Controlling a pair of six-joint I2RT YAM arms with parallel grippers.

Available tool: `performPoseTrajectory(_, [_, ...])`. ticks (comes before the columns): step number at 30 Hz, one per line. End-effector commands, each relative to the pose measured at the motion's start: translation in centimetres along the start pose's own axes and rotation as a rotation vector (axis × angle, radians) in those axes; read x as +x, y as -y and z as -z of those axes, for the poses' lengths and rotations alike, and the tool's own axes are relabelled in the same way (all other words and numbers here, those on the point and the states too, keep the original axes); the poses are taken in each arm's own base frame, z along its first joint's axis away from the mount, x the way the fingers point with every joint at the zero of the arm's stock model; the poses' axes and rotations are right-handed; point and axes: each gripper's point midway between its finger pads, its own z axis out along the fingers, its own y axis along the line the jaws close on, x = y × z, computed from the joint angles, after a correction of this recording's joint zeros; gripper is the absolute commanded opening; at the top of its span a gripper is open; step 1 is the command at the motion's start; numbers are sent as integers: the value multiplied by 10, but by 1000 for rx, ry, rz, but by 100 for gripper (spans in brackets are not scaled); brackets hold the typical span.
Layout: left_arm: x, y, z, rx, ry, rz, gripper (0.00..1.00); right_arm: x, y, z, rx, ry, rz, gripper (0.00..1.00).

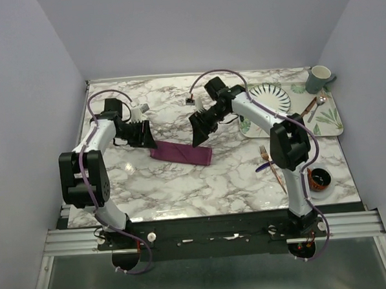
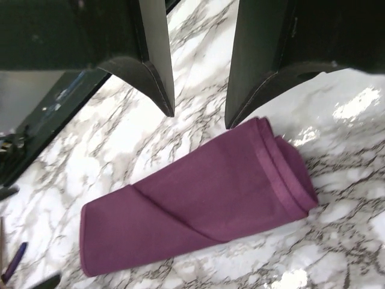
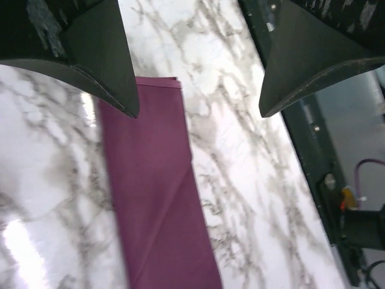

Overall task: Fold the napkin into a case and place the utensils inside
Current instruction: Rotate the smaller rectangle-folded napkin at the center of the board.

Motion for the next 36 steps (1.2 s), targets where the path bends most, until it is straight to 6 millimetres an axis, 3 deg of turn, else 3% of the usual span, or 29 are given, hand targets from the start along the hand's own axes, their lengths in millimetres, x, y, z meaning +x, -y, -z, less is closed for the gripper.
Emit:
performPoseTrajectory(1, [43,-20,9,-155,-144,-33,48,-5,51,-4,180,-41,63,89])
performPoseTrajectory(4, [56,-25,1,-193,-192,-24,47,-1,66,-14,194,-64,63,89])
performPoseTrajectory(8, [56,-32,-12,-215,-206,0,44,17,71,-26,165,-107,42,85])
performPoseTrajectory(14, [39,-44,-32,-243,-187,14,42,51,58,-32,124,-149,16,64])
performPoseTrajectory(17, [26,-51,-45,-244,-171,22,42,74,36,-36,84,-177,14,60])
performPoseTrajectory(22, [0,-46,-72,-217,-156,-23,42,111,-19,-56,-28,-242,37,60])
performPoseTrajectory(24, [-6,-43,-82,-203,-167,-46,42,115,-33,-62,-68,-247,54,64])
performPoseTrajectory(25, [-7,-41,-84,-200,-176,-52,43,115,-39,-63,-74,-252,62,72])
performPoseTrajectory(27, [-8,-41,-78,-190,-176,-39,45,118,-40,-55,-68,-269,50,78])
performPoseTrajectory(30, [-24,-48,-50,-191,-81,-10,48,120,-41,-35,-62,-235,2,81])
performPoseTrajectory(32, [-46,-54,-22,-174,41,11,50,116,-35,-19,-40,-196,-26,79])
performPoseTrajectory(34, [-59,-41,-9,-103,117,7,50,110,-29,-9,-22,-161,-48,72])
performPoseTrajectory(36, [-71,-15,-11,-14,147,-47,49,93,-33,-3,-26,-96,-46,65])
